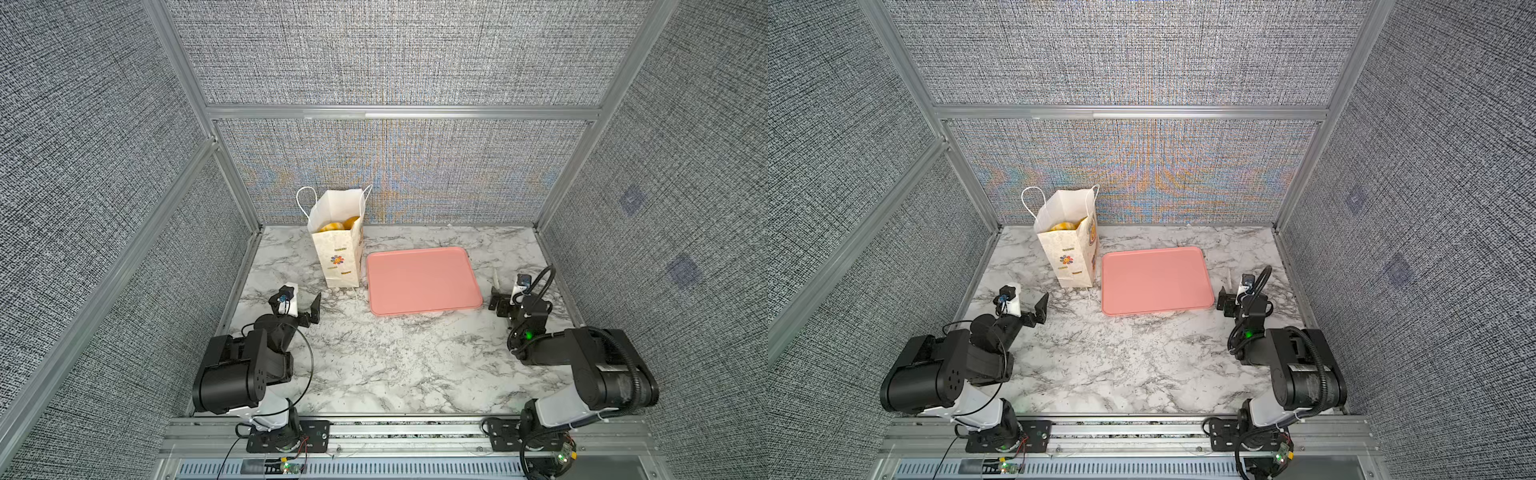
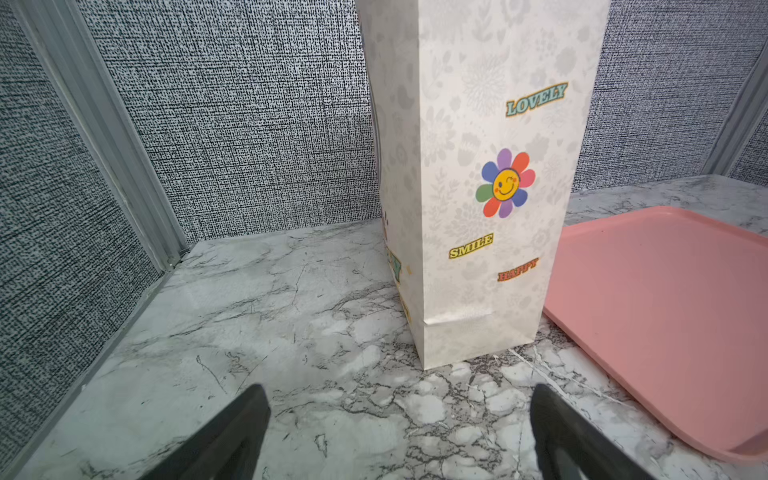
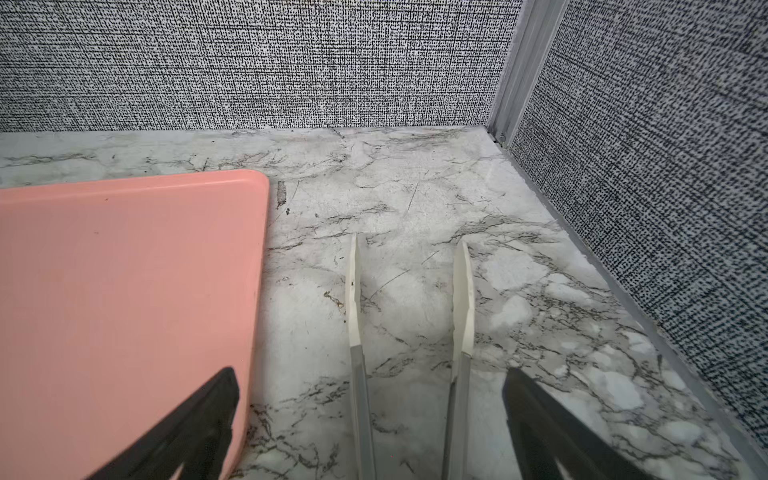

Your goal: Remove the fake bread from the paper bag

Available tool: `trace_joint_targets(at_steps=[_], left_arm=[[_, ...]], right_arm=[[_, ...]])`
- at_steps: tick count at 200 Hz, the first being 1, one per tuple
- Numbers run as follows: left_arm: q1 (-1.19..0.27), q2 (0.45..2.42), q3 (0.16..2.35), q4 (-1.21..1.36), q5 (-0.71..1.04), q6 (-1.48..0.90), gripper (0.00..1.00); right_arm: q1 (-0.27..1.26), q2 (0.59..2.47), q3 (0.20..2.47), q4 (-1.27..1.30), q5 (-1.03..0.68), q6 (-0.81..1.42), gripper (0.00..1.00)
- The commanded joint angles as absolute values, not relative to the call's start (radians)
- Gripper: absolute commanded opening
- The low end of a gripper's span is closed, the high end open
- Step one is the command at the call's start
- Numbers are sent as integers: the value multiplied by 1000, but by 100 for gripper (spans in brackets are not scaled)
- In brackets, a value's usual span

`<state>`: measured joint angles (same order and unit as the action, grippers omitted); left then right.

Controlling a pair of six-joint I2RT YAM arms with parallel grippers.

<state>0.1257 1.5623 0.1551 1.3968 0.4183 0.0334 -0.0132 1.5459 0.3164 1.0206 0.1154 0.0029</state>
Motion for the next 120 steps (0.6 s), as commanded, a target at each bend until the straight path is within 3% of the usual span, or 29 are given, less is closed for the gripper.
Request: trace_joint_targets(at_steps=[1, 120], left_arm=[[126, 1564, 159, 1424, 414, 33, 99], [124, 1562, 163, 1413, 399, 30, 99]], right_arm=[[-14, 1544, 316, 1035, 107, 11, 99], [-40, 1544, 320, 1029, 107, 46, 99]])
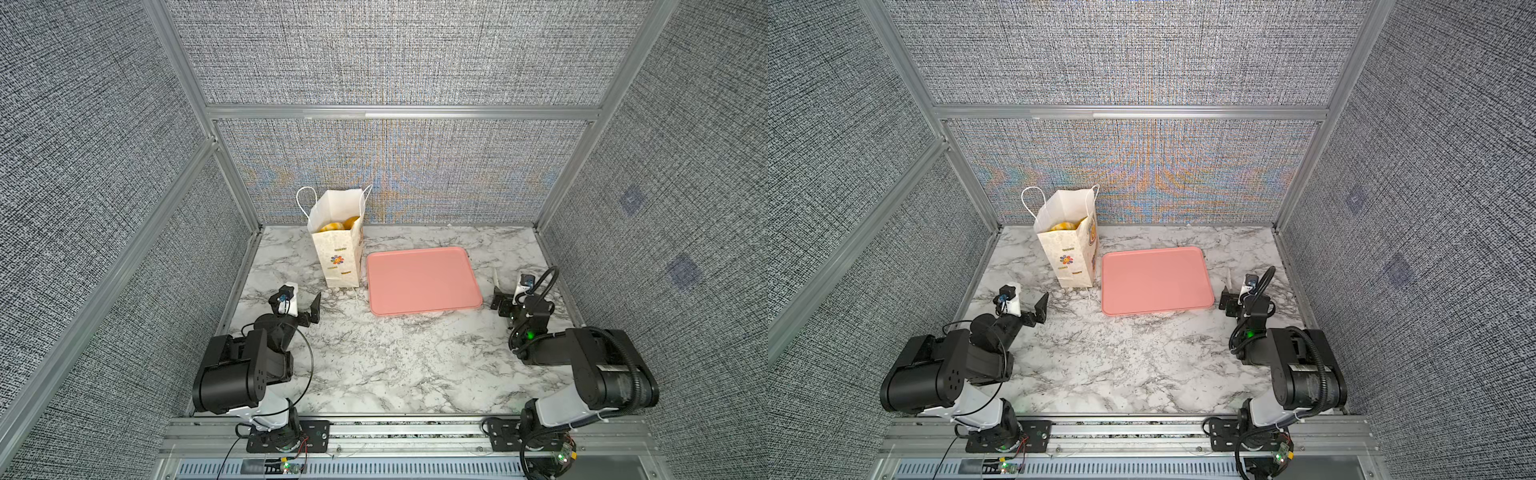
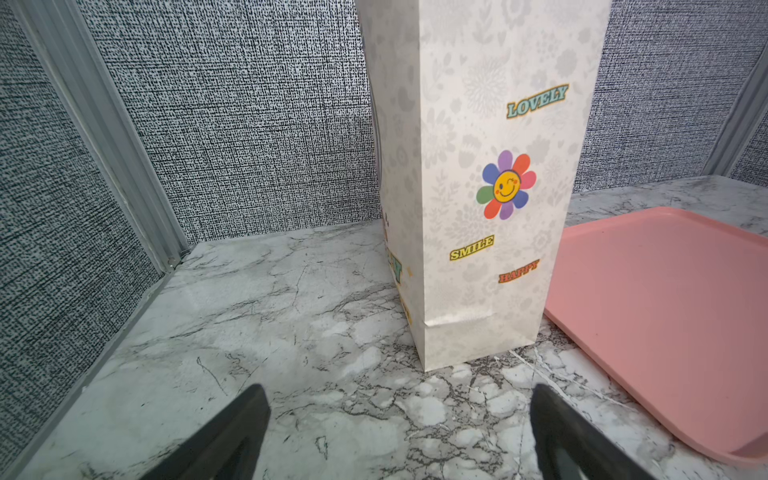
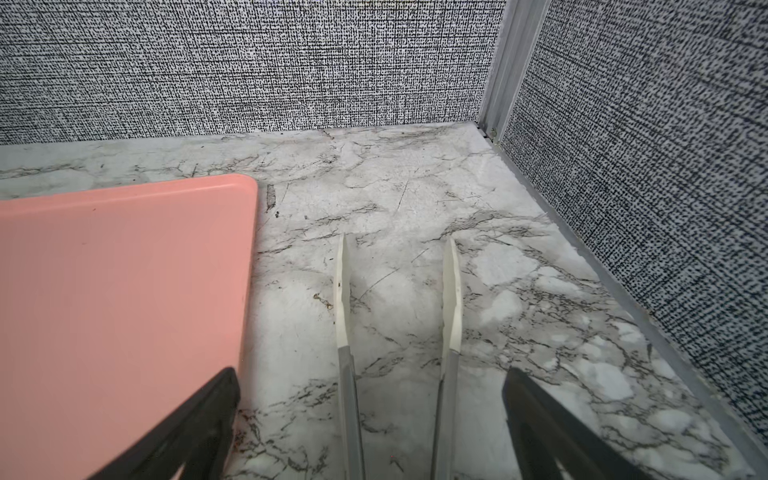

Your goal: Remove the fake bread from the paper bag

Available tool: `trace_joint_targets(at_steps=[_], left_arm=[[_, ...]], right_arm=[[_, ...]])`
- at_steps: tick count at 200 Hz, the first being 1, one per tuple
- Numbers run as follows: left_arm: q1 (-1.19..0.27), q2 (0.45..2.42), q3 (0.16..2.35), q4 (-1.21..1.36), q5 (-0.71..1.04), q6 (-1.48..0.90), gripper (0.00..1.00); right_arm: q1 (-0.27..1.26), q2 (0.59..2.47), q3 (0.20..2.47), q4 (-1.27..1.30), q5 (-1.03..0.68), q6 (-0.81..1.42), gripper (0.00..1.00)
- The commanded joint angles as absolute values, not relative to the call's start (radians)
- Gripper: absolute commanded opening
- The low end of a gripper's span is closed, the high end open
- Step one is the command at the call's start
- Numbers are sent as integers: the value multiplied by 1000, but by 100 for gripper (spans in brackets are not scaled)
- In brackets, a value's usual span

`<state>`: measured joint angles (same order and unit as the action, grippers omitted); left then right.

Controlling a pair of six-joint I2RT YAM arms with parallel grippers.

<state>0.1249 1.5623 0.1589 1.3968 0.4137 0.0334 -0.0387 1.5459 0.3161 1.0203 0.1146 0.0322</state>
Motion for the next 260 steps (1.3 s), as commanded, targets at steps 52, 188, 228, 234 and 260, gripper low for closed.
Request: trace_joint_targets(at_steps=[52, 188, 228, 234, 260], left_arm=[[123, 1563, 169, 1404, 397, 28, 100], [94, 813, 408, 513, -82, -271, 100], [94, 782, 626, 96, 192, -251, 99], [93, 781, 638, 84, 299, -223, 99], [83, 739, 659, 18, 454, -292, 99]], right_arm=[[-39, 1543, 316, 1034, 110, 43, 99], [-119, 1061, 625, -26, 96, 426, 99], [-129, 1246, 740, -225, -22, 348, 99], [-130, 1273, 751, -245, -37, 337, 99], [-130, 1390, 814, -347, -59, 302, 99]])
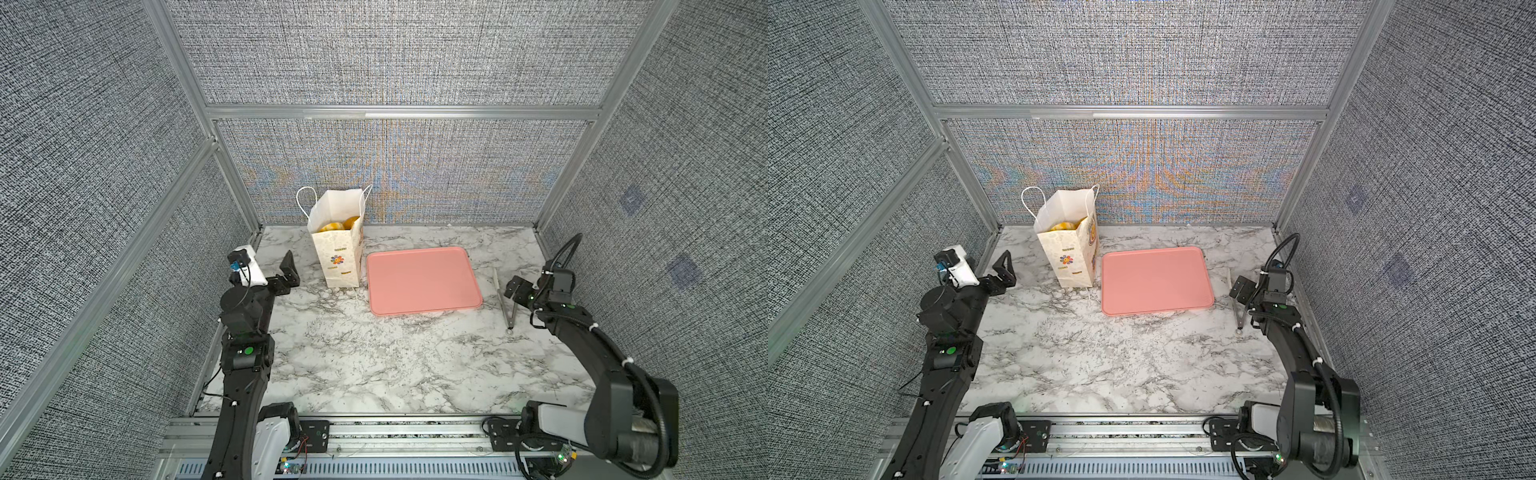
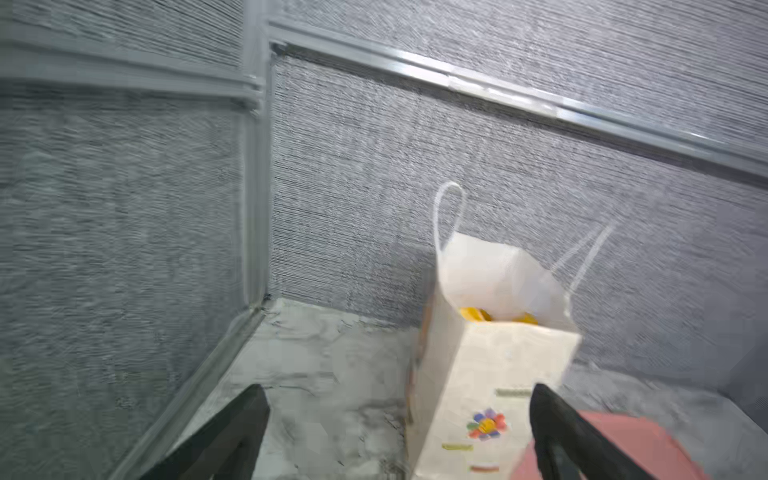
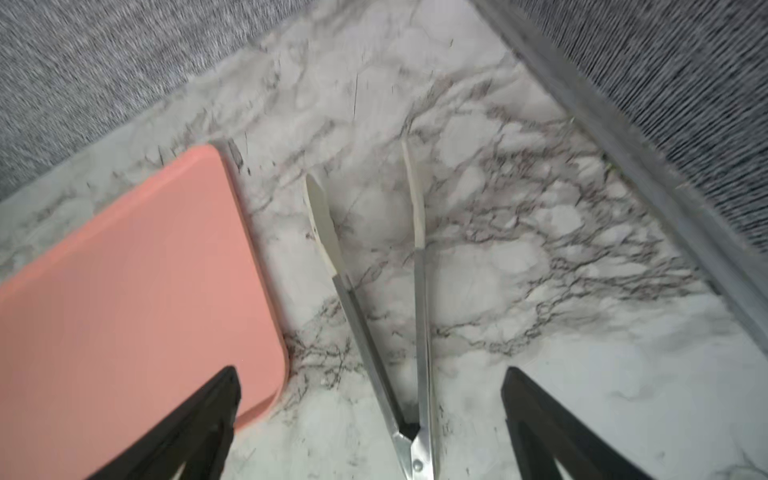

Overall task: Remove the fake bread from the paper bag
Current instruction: 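Grasp the metal tongs with the right gripper while the left gripper rises toward the bag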

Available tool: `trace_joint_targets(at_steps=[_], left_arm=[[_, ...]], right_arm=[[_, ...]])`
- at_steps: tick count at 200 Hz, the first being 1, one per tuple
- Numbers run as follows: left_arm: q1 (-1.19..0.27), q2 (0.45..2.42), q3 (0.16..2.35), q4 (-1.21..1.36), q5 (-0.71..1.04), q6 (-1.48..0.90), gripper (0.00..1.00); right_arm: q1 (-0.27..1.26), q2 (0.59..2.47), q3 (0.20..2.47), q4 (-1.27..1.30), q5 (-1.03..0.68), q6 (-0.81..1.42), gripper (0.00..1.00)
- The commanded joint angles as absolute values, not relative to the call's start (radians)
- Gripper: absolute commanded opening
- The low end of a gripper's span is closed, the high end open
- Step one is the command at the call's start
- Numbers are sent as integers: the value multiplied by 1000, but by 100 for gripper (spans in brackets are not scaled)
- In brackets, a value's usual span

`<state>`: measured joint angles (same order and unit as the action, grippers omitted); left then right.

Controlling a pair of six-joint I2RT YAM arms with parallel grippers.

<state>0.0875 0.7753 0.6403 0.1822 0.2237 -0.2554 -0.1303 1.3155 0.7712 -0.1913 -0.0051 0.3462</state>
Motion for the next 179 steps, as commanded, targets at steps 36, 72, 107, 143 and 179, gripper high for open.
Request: trace_joint_targets(at_steps=[36, 72, 107, 143, 179], left_arm=[[83, 599, 635, -22, 405, -299, 99], [83, 549, 646, -118, 386, -284, 99], [84, 519, 632, -116, 441, -339, 99], [83, 511, 620, -83, 463, -391, 99], [83, 517, 619, -76, 473, -417, 99]], right_arm=[[-130, 1468, 846, -395, -15, 265, 99], [-130, 1535, 855, -374, 23, 229, 98], [-129, 1561, 824, -311, 28, 231, 90], [-123, 1597, 839, -290, 13, 215, 82], [-112, 1643, 860, -274, 26, 198, 77]])
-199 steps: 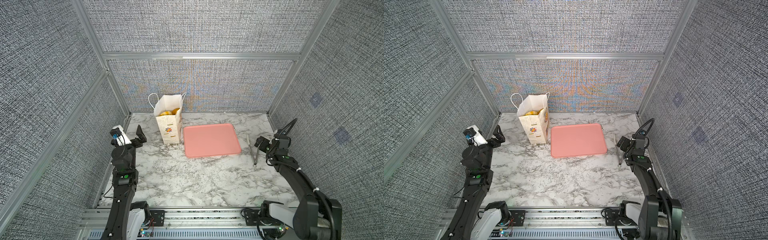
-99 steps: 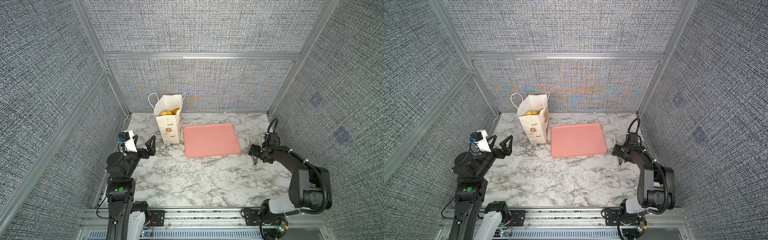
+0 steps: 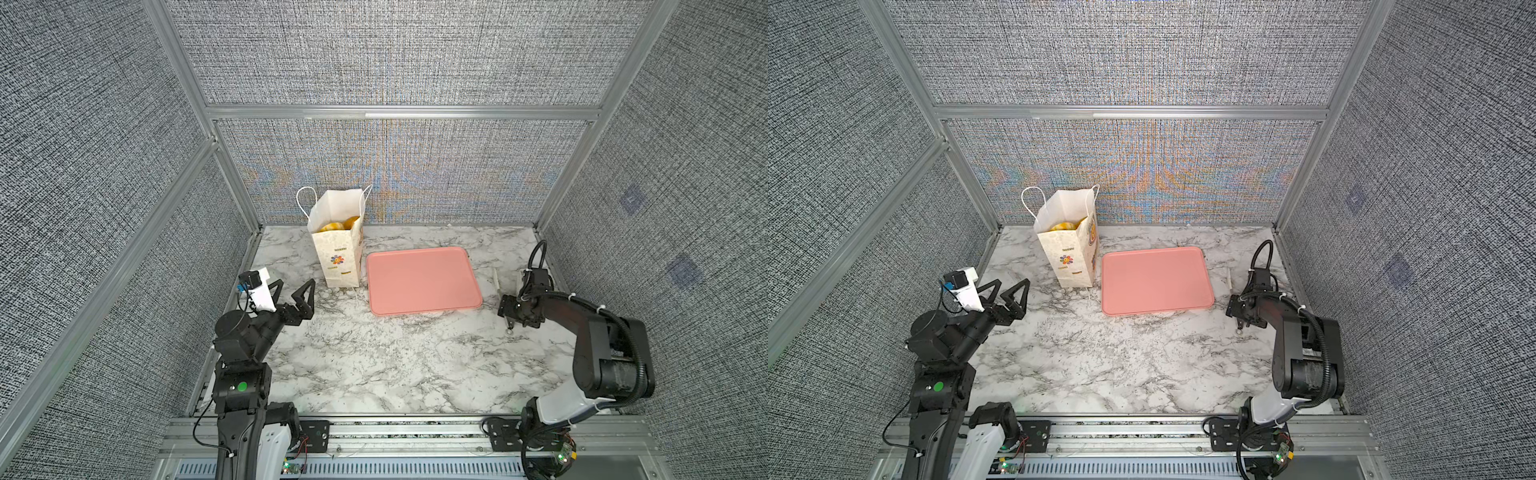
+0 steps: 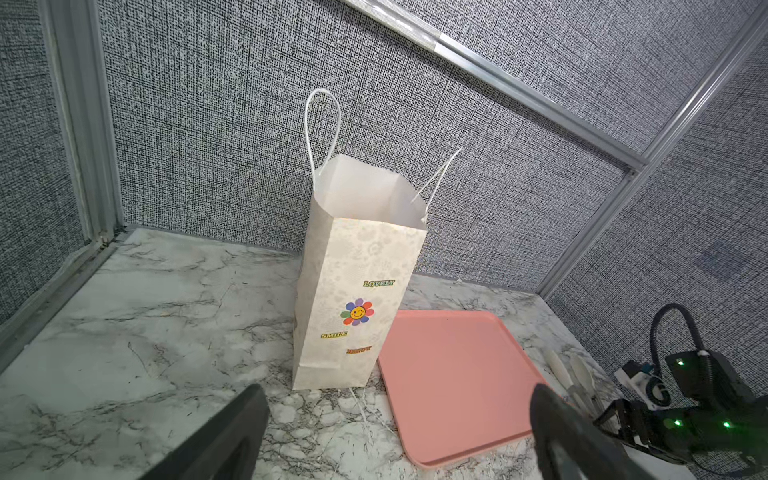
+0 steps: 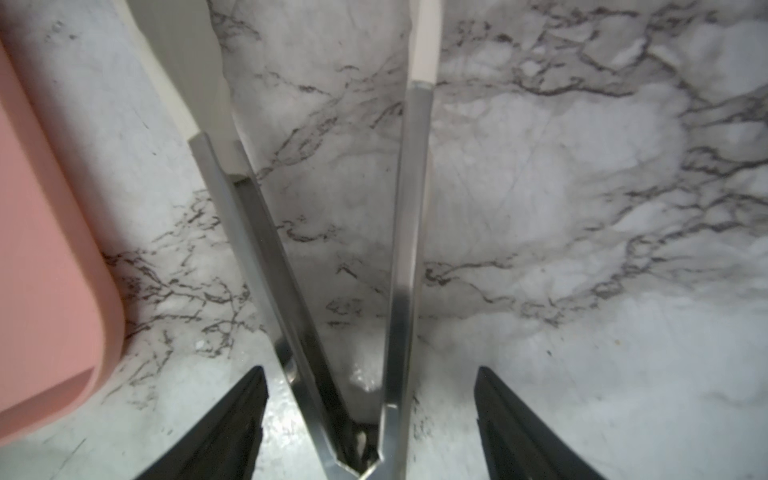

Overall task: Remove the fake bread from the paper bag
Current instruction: 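Grasp the metal tongs with the right gripper while the left gripper rises toward the bag, then lift the tongs with the right gripper while the left gripper reaches toward the paper bag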

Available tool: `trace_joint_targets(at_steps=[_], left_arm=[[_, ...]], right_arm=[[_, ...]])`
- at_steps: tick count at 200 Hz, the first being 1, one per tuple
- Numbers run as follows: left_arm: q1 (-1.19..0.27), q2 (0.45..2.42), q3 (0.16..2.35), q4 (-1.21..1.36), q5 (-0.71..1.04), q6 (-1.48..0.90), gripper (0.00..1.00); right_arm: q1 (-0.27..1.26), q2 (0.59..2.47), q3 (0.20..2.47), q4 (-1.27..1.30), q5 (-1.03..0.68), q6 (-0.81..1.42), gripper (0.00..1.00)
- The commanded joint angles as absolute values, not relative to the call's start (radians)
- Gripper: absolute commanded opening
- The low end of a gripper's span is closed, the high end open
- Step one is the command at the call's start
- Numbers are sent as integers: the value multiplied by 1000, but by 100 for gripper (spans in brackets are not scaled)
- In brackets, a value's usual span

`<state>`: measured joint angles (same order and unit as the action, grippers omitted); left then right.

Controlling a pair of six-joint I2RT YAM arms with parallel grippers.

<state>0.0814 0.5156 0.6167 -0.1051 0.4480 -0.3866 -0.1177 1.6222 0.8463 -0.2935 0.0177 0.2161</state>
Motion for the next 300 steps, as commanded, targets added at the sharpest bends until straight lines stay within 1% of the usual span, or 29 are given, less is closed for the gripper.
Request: trace_joint_targets(at_steps=[1, 49, 70, 85, 94, 108, 116, 131, 138, 144, 164, 176, 180, 212, 255, 300], left_arm=[[82, 517, 620, -77, 472, -417, 99], [83, 514, 616, -90, 474, -428, 99], [83, 512, 610, -90, 475, -437, 100], [83, 512, 610, -92, 475, -442, 99], [83, 512, 610, -91, 475, -443, 100], [82, 513, 610, -91, 475, -448, 99], [83, 514, 611, -87, 480, -451, 99], [82, 515, 610, -82, 489, -460, 99], [83, 516, 610, -81, 492, -463, 99], [83, 515, 611, -79, 494, -466, 99], [84, 516, 617, -80, 497, -475, 99], [83, 516, 621, -82, 500, -480, 99], [82, 516, 623, -81, 503, -481, 99], [82, 521, 637, -90, 508, -488, 99], [82, 541, 655, -109, 512, -495, 99], [82, 528, 644, -125, 525, -512, 99]], right_arm=[[-112, 1644, 860, -273, 26, 197, 77], [-74, 1693, 883, -255, 55, 171, 70], [-64, 1707, 888, -256, 59, 165, 66], [-59, 1713, 888, -261, 63, 159, 60], [-54, 1715, 888, -266, 71, 157, 58], [-46, 1715, 888, -277, 81, 151, 49], [-39, 1713, 890, -286, 88, 149, 47], [-17, 1700, 900, -315, 110, 148, 38], [-5, 1685, 906, -332, 120, 150, 36], [4, 1672, 909, -344, 127, 150, 31], [21, 1610, 920, -395, 139, 171, 23], [22, 1567, 917, -434, 141, 190, 23], [21, 1552, 950, -449, 142, 197, 23], [20, 1443, 1003, -579, 116, 232, 23], [14, 1400, 1112, -733, -46, 252, 24], [1, 1398, 1170, -787, -206, 291, 29]])
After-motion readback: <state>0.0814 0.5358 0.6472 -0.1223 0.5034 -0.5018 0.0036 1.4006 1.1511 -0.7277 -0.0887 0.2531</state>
